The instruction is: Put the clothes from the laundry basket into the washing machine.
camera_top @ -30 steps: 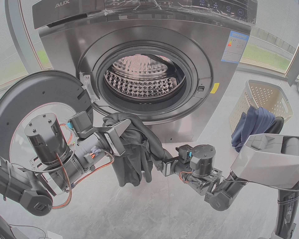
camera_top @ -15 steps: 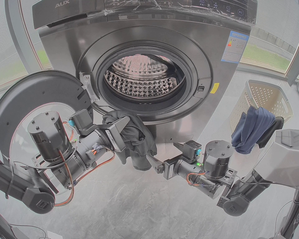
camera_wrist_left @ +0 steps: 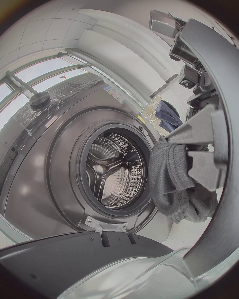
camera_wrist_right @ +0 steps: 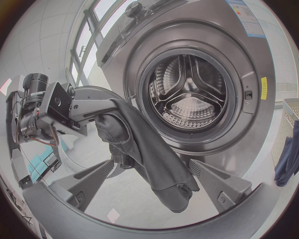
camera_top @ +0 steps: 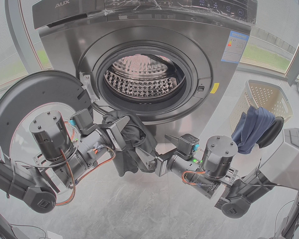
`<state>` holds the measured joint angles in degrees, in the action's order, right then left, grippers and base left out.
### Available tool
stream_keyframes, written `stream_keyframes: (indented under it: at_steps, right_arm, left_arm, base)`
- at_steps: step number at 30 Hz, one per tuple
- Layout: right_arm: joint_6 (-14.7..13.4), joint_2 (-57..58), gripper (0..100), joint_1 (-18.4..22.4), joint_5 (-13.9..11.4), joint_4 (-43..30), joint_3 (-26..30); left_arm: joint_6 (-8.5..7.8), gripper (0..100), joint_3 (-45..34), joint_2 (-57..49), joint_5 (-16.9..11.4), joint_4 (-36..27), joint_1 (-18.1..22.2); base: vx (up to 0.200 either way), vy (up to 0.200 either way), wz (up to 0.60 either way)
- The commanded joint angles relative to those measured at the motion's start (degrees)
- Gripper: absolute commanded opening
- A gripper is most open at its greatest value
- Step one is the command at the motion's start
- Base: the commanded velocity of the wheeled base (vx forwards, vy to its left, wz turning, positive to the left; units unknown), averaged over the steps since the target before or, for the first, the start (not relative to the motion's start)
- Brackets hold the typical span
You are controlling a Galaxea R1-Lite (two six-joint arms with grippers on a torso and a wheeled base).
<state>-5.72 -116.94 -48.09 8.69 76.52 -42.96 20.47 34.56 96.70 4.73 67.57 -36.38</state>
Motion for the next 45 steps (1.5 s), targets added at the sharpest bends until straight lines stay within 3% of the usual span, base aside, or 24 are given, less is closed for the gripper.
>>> stream_keyframes:
  at_steps: [1,5,6,12,19,23,38,39,45]
  right_arm:
    - [0.0,-2.8,100,0.5,0.0,0.0,-3.9]
    - [-0.1,-5.8,100,1.5,0.0,0.1,-7.8]
    - [-0.2,-6.5,0,1.6,0.0,0.4,-8.6]
    - [-0.3,-6.6,0,1.7,0.0,1.3,-9.7]
    - [0.3,1.4,0,4.6,-0.3,0.0,-4.8]
    - [1.1,5.5,0,6.1,-1.9,-0.4,-1.2]
    - [0.4,4.4,0,5.4,-2.5,0.6,1.1]
    - [0.4,3.7,100,5.4,-2.5,0.6,1.1]
    - [0.4,-1.1,100,5.4,-2.5,1.4,-0.6]
  left_arm:
    - [0.01,0,0.2,0.1,0.0,0.0,-0.1]
    - [0.01,0,0.2,0.0,0.0,0.0,-0.4]
    - [0.10,0,0.1,-0.2,0.0,0.0,-0.4]
    - [0.10,0,-0.7,-0.5,0.0,0.0,0.0]
    - [0.10,0,-0.7,-0.2,0.0,0.0,0.0]
    - [0.10,0,-0.4,0.2,0.0,-0.1,-0.2]
    - [0.01,0,-1.1,-0.8,-0.7,2.7,-2.7]
    - [0.01,0,-1.1,-0.9,-0.7,2.9,-2.7]
    - [0.10,0,-1.2,-0.9,-0.6,3.7,-2.7]
  base:
    - [0.000,0.000,0.00]
    - [0.000,0.000,0.00]
    - [0.000,0.000,0.00]
    - [0.000,0.000,0.00]
    - [0.000,0.000,0.00]
    - [0.000,0.000,0.00]
    - [0.000,0.000,0.00]
    - [0.000,0.000,0.00]
    - [0.000,0.000,0.00]
